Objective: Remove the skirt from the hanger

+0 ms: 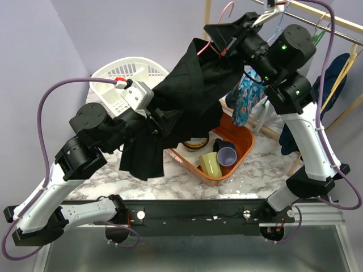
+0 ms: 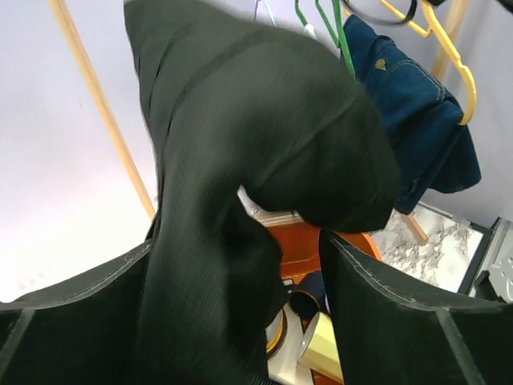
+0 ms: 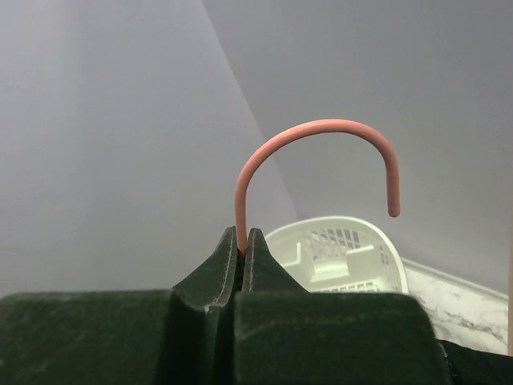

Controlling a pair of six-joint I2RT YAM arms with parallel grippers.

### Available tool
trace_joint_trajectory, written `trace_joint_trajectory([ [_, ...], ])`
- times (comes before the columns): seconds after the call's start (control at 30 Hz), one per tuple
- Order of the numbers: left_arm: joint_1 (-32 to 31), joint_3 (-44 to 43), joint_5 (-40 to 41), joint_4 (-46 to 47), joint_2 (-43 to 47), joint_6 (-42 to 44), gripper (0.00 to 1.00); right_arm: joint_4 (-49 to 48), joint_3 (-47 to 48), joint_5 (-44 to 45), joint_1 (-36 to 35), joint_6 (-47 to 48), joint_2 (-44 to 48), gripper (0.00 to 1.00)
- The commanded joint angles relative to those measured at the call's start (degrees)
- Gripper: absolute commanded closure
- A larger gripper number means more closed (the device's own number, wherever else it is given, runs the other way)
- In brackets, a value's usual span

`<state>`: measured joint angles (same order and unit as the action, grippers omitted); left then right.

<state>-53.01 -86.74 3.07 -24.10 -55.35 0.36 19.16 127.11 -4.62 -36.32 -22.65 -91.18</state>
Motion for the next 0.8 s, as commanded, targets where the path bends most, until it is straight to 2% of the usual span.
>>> trace_joint_trajectory([
  [0.0, -0.07, 0.69, -2.72, -1.83, 0.6, -0.18, 0.17, -6.5, 4.37, 1.02, -0.34, -2.4, 2.67, 0.99],
  [0.23, -0.07, -0.53, -4.74, -3.24, 1.3, -0.18, 0.23, -6.94, 1.83, 4.27, -0.34, 0.24, 5.04, 0.99],
  [0.27, -0.07, -0.62, -4.83, -3.24, 1.3, -0.1, 0.31, -6.85, 1.65, 4.27, -0.34, 0.42, 5.22, 0.99],
  [0.3, -0.07, -0.54, -4.83, -3.24, 1.39, -0.18, 0.64, -6.94, 1.04, 4.27, -0.34, 0.68, 5.48, 0.99],
  [0.37, -0.07, -0.8, -4.22, -3.24, 1.65, -1.94, 1.0, -7.29, 0.07, 5.23, -0.34, 1.03, 6.36, 0.99],
  [0.47, -0.07, -0.71, -3.51, -3.59, 2.18, -2.12, 1.0, -7.38, -0.81, 8.92, -0.34, 2.79, 7.15, 0.99],
  [0.63, -0.07, -1.41, 2.11, -4.38, 3.67, -2.29, 1.0, -7.72, 0.33, 17.0, 0.01, 6.75, 6.89, 0.99],
  [0.77, -0.07, -2.99, 4.92, -4.64, 5.08, -2.73, 1.0, -12.12, -4.74, 19.12, 0.1, 6.05, 9.96, 0.99],
])
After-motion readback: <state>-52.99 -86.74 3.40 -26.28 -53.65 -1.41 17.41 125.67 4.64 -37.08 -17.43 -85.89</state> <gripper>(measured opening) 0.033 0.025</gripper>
